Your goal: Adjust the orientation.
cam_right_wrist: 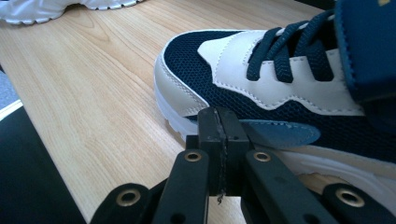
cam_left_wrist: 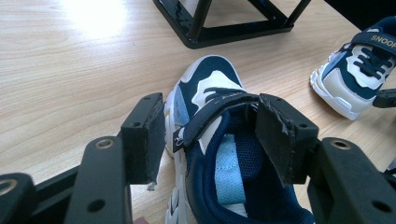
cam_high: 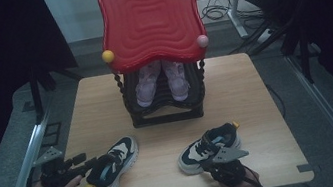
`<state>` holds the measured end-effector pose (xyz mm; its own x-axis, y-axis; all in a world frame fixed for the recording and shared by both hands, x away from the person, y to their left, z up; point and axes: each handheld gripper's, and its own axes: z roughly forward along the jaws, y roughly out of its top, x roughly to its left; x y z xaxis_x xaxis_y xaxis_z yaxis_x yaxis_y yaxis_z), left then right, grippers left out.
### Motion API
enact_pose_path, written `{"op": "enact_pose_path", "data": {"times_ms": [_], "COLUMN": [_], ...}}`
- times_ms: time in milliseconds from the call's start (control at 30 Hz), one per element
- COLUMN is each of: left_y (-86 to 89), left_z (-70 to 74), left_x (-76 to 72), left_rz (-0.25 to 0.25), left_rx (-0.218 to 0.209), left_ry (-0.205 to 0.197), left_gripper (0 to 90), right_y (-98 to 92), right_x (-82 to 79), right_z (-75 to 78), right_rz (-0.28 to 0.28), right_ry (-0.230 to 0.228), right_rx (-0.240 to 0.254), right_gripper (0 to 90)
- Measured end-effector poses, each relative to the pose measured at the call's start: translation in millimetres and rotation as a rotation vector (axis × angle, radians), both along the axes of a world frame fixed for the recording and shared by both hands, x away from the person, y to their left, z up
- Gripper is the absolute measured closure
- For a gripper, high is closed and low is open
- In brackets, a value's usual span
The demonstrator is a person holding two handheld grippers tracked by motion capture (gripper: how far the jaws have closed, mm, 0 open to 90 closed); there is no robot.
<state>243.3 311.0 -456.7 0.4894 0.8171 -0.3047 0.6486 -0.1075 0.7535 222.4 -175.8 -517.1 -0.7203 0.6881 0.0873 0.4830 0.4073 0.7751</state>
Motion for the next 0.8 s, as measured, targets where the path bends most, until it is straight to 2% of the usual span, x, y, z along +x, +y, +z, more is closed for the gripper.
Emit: {"op": "enact_pose_path", "data": {"times_ms": [367, 800], "left_y": [0.9, 1.7], "left_z": [0.3, 0.1], "left_x": [-0.2, -0.3], "left_rz": [0.001, 0.003], "left_rx": [0.001, 0.000], "left_ry": [-0.001, 0.000], "left_gripper": [42.8, 42.8], "right_y": [7.1, 16.9], "right_x": [4.4, 9.8], "right_z": [-0.3, -1.4], "right_rz": [0.000, -0.040], "right_ry": [-0.003, -0.015], "right_rx": [0.000, -0.001], "right_gripper": [90.0, 90.0]}}
